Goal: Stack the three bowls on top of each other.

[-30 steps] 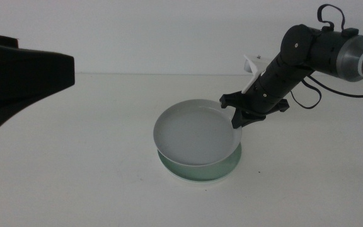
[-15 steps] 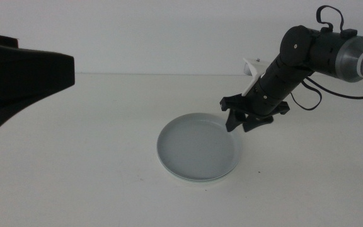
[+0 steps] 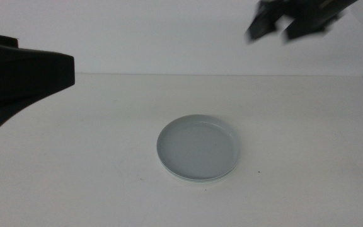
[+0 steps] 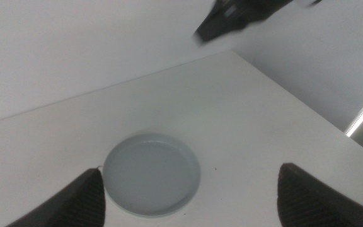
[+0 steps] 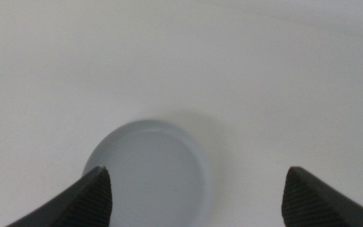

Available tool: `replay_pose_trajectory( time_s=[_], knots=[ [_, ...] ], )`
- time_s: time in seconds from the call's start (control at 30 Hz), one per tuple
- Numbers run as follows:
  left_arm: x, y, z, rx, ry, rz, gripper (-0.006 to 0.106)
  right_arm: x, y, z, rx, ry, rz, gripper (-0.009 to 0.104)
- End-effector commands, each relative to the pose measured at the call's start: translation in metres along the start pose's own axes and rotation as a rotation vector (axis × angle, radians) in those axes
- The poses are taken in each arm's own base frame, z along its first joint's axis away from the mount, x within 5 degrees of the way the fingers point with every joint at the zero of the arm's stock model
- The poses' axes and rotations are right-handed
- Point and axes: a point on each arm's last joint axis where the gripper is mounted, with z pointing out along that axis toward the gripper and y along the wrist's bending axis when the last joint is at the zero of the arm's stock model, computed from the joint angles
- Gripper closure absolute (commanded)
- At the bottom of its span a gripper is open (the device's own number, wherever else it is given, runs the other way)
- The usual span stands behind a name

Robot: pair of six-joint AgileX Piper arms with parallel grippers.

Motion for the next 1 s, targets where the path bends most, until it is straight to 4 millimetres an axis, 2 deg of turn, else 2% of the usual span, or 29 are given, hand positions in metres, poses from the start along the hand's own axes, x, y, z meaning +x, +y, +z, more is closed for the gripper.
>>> replay_pose_trajectory(
  time_s=[0.0, 0.07, 0.17, 0.37, 0.5, 0.63, 0.97],
  knots=[
    [0.000, 0.000, 0.000, -0.002, -0.011, -0.003, 0.007, 0.004, 0.003, -0.053, 0.065, -0.062, -0.052, 0.002],
    [0.000, 0.000, 0.000, -0.002, -0.011, -0.003, 0.007, 0.014, 0.007, -0.085, 0.116, -0.091, -0.084, 0.002],
    [0.000, 0.000, 0.000, -0.002, -0.011, -0.003, 0.007, 0.036, 0.015, -0.115, 0.116, -0.192, -0.083, 0.002],
    [0.000, 0.000, 0.000, -0.002, -0.011, -0.003, 0.007, 0.093, 0.013, -0.134, 0.153, -0.440, -0.036, 0.002],
    [0.000, 0.000, 0.000, -0.002, -0.011, -0.003, 0.007, 0.117, 0.009, -0.139, 0.196, -0.531, -0.047, 0.002],
    [0.000, 0.000, 0.000, -0.002, -0.011, -0.003, 0.007, 0.125, 0.009, -0.145, 0.207, -0.545, -0.058, 0.002],
    [0.000, 0.001, 0.000, -0.006, -0.010, -0.001, 0.007, 0.125, 0.012, -0.151, 0.188, -0.583, -0.049, 0.002]
  ],
)
